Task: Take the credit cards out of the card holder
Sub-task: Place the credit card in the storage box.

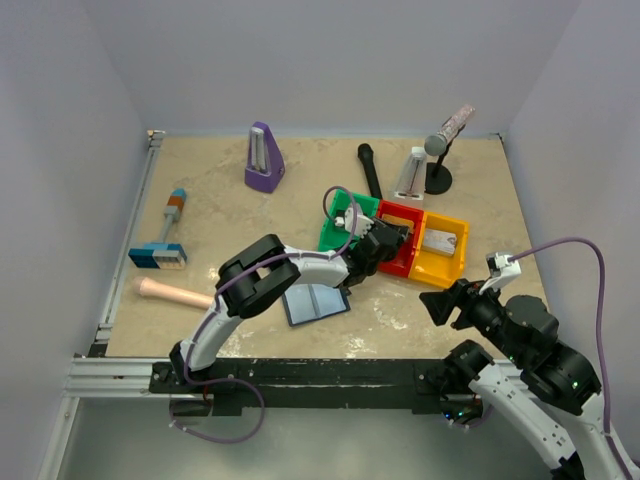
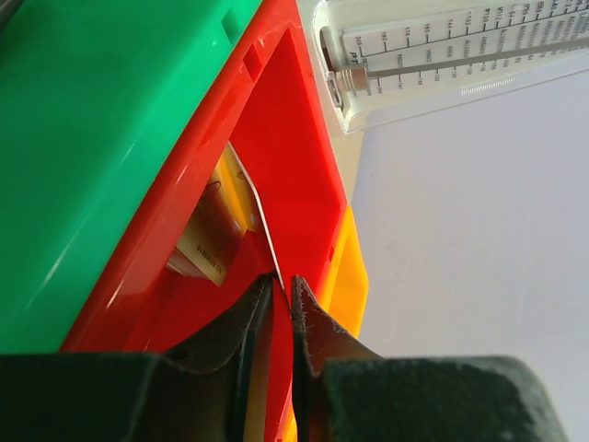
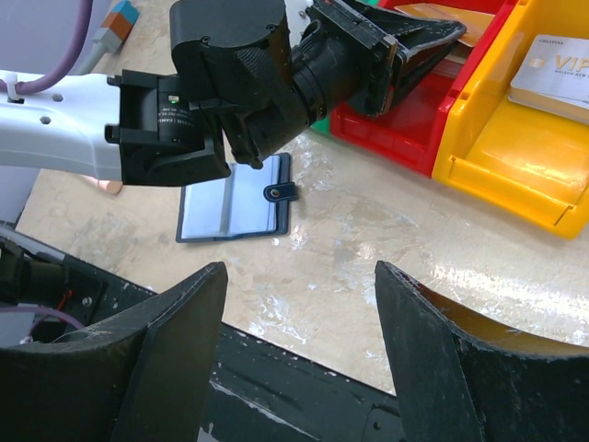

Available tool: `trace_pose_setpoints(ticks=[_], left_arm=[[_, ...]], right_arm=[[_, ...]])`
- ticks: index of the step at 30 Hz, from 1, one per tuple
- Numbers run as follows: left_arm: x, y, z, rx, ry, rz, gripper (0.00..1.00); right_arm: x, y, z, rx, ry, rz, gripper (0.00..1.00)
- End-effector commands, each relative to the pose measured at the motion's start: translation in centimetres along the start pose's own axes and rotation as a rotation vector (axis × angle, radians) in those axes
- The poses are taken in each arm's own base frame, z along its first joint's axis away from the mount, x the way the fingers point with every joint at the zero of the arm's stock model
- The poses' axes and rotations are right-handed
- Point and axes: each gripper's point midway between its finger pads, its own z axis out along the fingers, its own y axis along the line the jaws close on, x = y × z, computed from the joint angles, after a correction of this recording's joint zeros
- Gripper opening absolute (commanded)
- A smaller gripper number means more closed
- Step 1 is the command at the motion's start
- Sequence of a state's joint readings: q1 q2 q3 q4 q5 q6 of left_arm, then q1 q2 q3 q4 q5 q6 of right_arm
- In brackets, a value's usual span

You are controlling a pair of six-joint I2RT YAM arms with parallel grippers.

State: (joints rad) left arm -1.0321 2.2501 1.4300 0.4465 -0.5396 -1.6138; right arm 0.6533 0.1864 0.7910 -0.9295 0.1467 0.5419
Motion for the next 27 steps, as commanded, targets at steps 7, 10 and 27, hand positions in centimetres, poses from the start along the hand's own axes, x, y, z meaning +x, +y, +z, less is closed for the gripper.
trace_pose_setpoints(ticks=[7, 10, 27], left_arm=[[0.0, 0.5, 0.6, -0.002, 0.024, 0.007, 0.24], [-0.1, 0.7, 0.4, -0.01, 0.027, 0.016, 0.26], [-0.7, 3.7, -0.7, -0.085, 0.047, 0.054, 0.32]], right_arm=[[-0.7, 0.0, -0.8, -0.002, -0.034, 0.005, 0.7], [-0.7, 0.1, -0.7, -0.007, -0.031, 0.006, 0.7], [-0.3, 0.1, -0.6, -0.011, -0.021, 0.009, 0.7]])
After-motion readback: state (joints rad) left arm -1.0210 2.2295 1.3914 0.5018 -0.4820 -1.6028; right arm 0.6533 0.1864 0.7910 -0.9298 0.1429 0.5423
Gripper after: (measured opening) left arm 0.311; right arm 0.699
